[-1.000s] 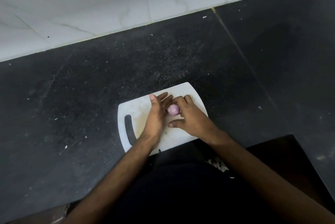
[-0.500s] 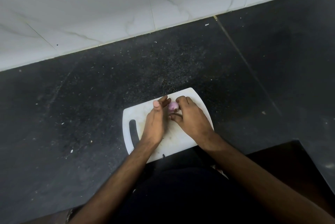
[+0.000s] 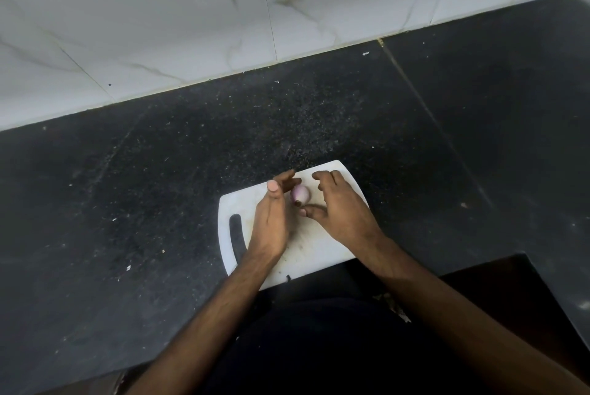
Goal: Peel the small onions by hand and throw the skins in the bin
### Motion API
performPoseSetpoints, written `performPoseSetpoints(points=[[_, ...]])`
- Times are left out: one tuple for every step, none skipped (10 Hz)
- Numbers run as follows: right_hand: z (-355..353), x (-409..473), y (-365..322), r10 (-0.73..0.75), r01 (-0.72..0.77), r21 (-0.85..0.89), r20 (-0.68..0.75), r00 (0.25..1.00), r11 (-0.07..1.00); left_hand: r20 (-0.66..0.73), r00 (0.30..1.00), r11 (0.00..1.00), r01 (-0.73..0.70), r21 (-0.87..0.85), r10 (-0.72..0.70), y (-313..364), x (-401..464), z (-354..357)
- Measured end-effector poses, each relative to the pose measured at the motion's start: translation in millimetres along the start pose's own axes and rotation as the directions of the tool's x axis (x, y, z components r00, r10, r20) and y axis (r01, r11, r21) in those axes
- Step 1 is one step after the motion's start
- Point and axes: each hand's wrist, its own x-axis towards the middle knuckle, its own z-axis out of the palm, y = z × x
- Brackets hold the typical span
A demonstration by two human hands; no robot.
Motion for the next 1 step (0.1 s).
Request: performPoseSetpoints(points=[[-1.6, 0.8, -0.2, -0.003, 0.002, -0.020, -0.019, 1.000, 1.000, -0.052, 0.998, 0.999, -0.044, 0.025, 0.045, 1.6, -3.2, -1.2]])
